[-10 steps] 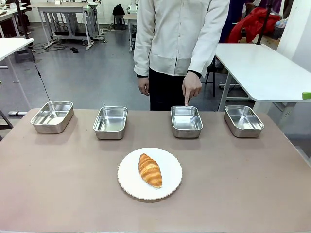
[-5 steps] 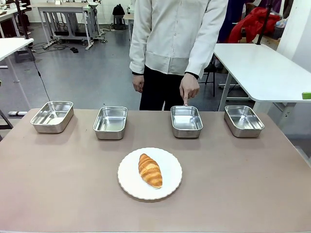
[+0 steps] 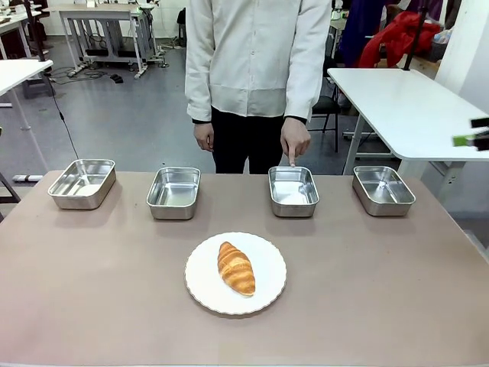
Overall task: Place the bread in the container.
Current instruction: Place the Butter Roll into the Airtight Container indicated by the human.
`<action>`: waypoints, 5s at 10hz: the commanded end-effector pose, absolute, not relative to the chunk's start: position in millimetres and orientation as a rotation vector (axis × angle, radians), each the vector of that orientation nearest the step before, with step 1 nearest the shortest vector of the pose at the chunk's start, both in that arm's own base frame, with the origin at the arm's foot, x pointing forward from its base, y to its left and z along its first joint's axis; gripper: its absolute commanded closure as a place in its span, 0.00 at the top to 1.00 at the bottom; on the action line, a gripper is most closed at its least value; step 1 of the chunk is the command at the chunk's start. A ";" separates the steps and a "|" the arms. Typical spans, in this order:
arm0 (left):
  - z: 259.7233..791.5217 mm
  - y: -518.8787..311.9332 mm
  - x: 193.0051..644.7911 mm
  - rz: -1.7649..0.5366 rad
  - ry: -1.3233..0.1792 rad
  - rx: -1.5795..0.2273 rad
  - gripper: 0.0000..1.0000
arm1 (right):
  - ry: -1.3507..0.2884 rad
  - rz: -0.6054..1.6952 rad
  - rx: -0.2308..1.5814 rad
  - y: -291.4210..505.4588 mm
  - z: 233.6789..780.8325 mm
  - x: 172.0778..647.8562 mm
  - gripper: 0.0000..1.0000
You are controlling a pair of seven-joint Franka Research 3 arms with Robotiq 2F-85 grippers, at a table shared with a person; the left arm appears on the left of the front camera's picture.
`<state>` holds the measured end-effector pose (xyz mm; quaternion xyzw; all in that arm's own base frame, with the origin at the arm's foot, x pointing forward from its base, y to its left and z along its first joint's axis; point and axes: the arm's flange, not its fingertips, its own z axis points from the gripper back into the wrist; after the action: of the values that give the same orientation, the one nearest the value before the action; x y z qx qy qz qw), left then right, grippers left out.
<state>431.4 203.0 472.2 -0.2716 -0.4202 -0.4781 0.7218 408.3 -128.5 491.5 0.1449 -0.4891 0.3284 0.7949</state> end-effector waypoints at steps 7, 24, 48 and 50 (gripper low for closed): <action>473.1 202.7 430.4 -1.067 -0.936 -0.594 1.00 | -0.812 0.638 0.102 173.7 504.5 418.0 1.00; 473.1 202.7 430.4 -1.067 -0.936 -0.594 1.00 | -0.461 0.415 0.074 372.2 427.5 416.3 1.00; 473.1 202.7 430.4 -1.067 -0.936 -0.594 1.00 | -0.139 0.396 0.092 403.7 294.9 357.4 1.00; 473.1 202.7 430.4 -1.067 -0.936 -0.594 1.00 | -0.135 0.391 0.086 403.8 293.1 359.2 1.00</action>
<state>431.3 204.0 471.9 -0.2708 -0.4198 -0.4777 0.7227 356.0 397.3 292.9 0.0383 -0.0631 0.2008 0.9768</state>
